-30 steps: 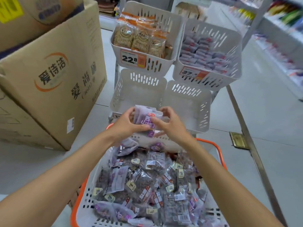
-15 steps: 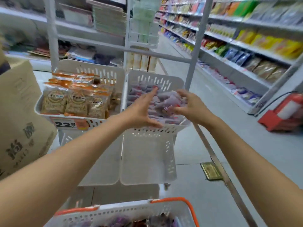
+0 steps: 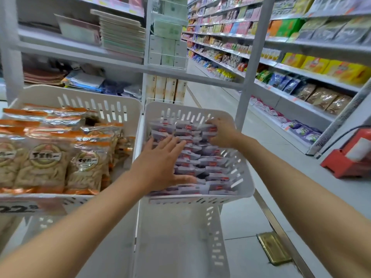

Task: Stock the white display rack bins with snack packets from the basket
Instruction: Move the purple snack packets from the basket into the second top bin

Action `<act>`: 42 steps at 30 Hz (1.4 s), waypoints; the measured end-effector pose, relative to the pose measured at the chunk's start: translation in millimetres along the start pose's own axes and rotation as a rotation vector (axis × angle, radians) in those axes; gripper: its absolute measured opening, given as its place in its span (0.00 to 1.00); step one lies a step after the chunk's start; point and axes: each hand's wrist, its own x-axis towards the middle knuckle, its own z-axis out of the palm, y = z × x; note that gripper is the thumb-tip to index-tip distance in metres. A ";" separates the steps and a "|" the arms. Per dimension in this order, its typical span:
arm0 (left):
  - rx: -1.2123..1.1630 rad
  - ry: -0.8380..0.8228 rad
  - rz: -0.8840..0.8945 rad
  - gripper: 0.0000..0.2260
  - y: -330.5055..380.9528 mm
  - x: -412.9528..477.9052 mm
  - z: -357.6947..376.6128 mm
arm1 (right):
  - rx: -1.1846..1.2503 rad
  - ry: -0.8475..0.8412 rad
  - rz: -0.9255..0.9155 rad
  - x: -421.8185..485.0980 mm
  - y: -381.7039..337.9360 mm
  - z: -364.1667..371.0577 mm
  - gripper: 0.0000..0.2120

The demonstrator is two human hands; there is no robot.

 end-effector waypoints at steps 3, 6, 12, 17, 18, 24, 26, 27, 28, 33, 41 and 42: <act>0.007 0.014 0.012 0.47 -0.1 -1.6 1.2 | 0.228 -0.202 0.064 1.0 1.3 -8.3 0.33; -0.007 0.011 0.008 0.45 0.8 -0.7 1.5 | 0.145 -0.105 0.019 0.8 5.1 6.0 0.27; -0.132 0.051 -0.020 0.39 5.0 -5.2 -7.2 | 0.262 0.066 -0.004 -18.9 2.2 9.4 0.29; -0.405 0.197 -0.050 0.22 18.2 -53.4 -15.8 | 0.351 0.306 -0.092 -110.7 -23.3 25.2 0.20; -0.422 0.243 -0.077 0.17 21.2 -69.4 -13.0 | 0.375 0.320 -0.119 -134.5 -32.8 33.5 0.18; -0.507 0.237 -0.287 0.10 45.6 -201.6 11.1 | 0.422 0.100 -0.212 -284.4 -95.1 125.7 0.15; -0.556 0.142 -0.363 0.13 42.6 -249.8 27.0 | 0.398 -0.126 -0.205 -326.5 -108.5 165.2 0.17; -0.579 0.102 -0.404 0.14 38.2 -275.2 36.5 | 0.368 -0.212 -0.209 -344.2 -113.2 184.8 0.18; -0.592 0.073 -0.445 0.14 32.0 -302.0 47.0 | 0.347 -0.285 -0.214 -360.3 -117.9 202.4 0.18; -0.615 0.023 -0.663 0.09 -3.4 -419.7 79.6 | 0.372 -0.484 -0.193 -401.8 -157.1 282.1 0.26; -0.671 0.021 -0.714 0.14 -9.1 -475.9 86.3 | 0.182 -0.264 -0.330 -407.0 -183.5 348.0 0.07; -0.689 0.022 -0.717 0.13 -9.5 -478.4 90.0 | 0.201 -0.241 -0.364 -404.0 -180.6 344.6 0.07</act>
